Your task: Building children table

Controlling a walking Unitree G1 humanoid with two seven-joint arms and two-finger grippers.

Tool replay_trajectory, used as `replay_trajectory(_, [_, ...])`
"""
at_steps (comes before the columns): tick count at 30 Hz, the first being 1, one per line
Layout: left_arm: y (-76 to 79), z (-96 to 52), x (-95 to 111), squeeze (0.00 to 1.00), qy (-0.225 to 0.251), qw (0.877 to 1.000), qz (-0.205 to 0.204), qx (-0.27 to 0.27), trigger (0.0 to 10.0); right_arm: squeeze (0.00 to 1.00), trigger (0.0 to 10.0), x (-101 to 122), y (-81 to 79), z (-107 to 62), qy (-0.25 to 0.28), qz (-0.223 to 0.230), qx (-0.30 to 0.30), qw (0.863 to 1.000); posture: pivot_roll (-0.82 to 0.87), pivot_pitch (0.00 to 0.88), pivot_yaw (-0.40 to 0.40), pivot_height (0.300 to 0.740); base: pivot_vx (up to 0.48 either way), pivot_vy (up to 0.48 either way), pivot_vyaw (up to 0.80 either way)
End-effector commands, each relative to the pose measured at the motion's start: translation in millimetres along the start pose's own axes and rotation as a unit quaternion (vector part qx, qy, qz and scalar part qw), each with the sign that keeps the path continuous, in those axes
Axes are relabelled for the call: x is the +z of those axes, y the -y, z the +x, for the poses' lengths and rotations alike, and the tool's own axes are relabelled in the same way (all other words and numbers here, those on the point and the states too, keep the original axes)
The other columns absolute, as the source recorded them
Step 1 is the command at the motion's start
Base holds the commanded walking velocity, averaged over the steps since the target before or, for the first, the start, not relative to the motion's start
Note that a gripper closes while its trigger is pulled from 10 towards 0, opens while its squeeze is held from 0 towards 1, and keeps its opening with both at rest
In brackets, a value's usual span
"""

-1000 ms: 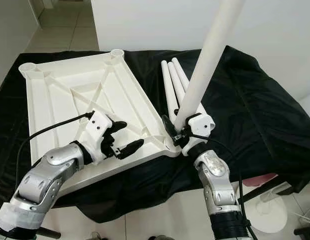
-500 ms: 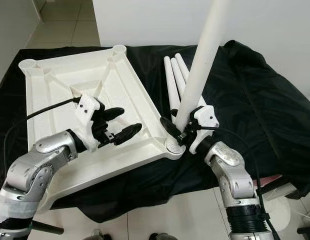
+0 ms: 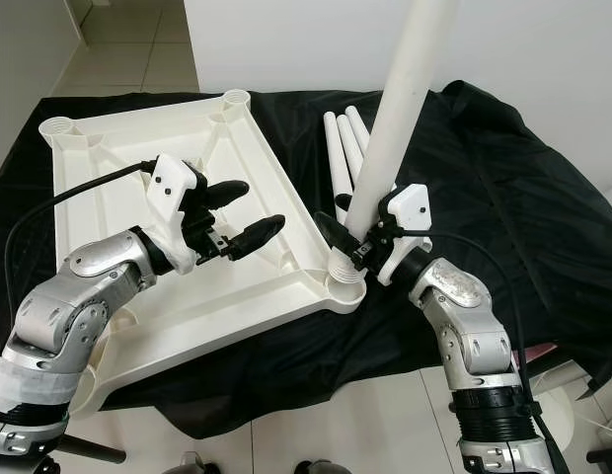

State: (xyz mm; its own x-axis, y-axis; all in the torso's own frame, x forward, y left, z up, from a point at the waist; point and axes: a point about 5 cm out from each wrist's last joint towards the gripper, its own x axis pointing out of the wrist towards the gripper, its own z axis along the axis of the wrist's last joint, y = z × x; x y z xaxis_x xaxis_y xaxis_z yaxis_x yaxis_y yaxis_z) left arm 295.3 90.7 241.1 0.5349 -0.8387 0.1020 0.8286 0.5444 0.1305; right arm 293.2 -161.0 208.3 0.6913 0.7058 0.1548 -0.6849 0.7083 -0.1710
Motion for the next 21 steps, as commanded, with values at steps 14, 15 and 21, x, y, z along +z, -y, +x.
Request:
replay_trajectory(14, [14.3, 21.8, 15, 0.0, 0.007, 0.99, 0.046, -0.131, 10.0, 0.0, 10.0, 6, 0.9, 6.0, -0.006, -0.008, 0.06, 0.998, -0.01, 0.064, -0.023, 0.74, 0.0, 0.0, 0.0])
replay_trajectory(15, [15.1, 23.9, 16, 0.0, 0.009, 0.989, 0.047, -0.139, 10.0, 0.0, 10.0, 5, 2.3, 6.3, -0.012, -0.012, 0.066, 0.998, 0.0, 0.067, -0.024, 0.74, 0.0, 0.0, 0.0])
replay_trajectory(21, [22.2, 26.0, 33, 0.0, 0.04, 0.979, 0.026, -0.196, 10.0, 0.0, 10.0, 5, 4.8, 8.9, -0.017, -0.01, 0.079, 0.997, -0.01, 0.064, -0.028, 0.74, 0.0, 0.0, 0.0])
